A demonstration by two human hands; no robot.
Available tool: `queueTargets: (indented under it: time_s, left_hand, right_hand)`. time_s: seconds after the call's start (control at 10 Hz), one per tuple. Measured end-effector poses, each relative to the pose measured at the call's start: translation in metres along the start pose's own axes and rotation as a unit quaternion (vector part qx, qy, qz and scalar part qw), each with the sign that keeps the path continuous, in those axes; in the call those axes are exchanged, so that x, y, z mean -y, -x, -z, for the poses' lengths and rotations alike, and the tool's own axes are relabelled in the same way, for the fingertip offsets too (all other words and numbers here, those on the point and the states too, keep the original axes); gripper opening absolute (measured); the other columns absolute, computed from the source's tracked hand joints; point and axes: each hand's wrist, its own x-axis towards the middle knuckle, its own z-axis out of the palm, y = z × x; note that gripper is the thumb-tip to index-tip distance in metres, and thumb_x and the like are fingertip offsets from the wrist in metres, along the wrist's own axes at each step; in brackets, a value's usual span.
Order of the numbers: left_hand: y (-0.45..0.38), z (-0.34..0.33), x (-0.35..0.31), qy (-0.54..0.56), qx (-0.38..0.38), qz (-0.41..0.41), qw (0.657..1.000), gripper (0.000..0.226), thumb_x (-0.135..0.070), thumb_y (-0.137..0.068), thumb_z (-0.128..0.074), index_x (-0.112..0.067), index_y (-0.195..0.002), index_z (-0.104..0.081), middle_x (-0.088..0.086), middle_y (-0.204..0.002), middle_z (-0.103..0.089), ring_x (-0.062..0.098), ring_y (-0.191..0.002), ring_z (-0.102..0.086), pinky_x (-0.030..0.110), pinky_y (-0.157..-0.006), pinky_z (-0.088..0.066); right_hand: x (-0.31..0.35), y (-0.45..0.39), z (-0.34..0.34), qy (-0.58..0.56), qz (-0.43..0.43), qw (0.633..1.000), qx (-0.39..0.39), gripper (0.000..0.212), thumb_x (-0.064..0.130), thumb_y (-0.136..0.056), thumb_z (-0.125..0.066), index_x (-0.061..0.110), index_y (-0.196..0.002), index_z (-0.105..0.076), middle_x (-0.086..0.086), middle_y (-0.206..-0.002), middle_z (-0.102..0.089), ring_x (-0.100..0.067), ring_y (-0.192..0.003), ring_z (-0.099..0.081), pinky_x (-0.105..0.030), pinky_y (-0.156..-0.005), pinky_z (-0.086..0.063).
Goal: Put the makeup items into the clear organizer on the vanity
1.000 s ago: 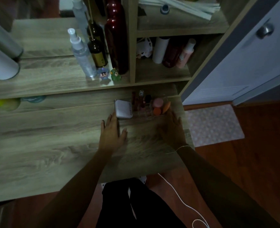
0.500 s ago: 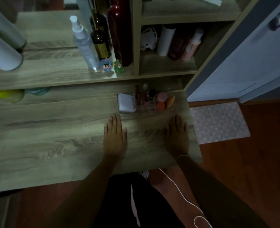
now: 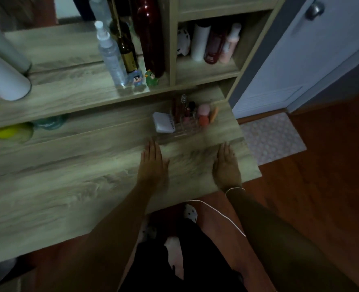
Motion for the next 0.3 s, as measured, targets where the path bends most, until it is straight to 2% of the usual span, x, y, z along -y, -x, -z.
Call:
queueTargets:
  time_s: [0.1, 0.2, 0.3]
  left_hand:
    - [0.007, 0.01, 0.013, -0.034, 0.04, -0.05, 0.997, 0.07, -0.034, -0.1, -0.034, 0.003, -0.147, 0.0, 0.022, -0.159, 0.002, 0.031, -0.147, 0.002, 0.042, -0.121, -0.006]
    - [0.021, 0.017, 0.027, -0.065, 0.071, -0.081, 0.992, 0.064, -0.031, -0.101, -0.033, 0.005, -0.147, -0.005, 0.024, -0.158, -0.002, 0.033, -0.147, -0.002, 0.04, -0.12, -0.009]
    - [0.039, 0.021, 0.037, -0.08, 0.08, -0.096, 0.989, 0.058, -0.026, -0.102, -0.027, 0.004, -0.147, -0.006, 0.023, -0.158, -0.004, 0.03, -0.147, -0.005, 0.034, -0.117, -0.012]
  right_hand:
    - [0.014, 0.021, 0.006, -0.014, -0.04, 0.999, 0.022, 0.055, 0.024, -0.103, -0.026, -0.002, -0.148, -0.011, -0.021, -0.159, -0.009, -0.03, -0.148, -0.006, -0.041, -0.122, -0.008]
    - [0.033, 0.043, 0.012, -0.03, -0.058, 0.997, 0.033, 0.054, 0.023, -0.103, -0.027, -0.005, -0.148, -0.013, -0.023, -0.158, -0.01, -0.031, -0.148, -0.007, -0.04, -0.122, -0.005]
    - [0.05, 0.064, 0.015, -0.031, -0.068, 0.997, 0.01, 0.054, 0.021, -0.103, -0.028, -0.006, -0.147, -0.013, -0.025, -0.158, -0.01, -0.033, -0.148, -0.006, -0.041, -0.121, -0.007]
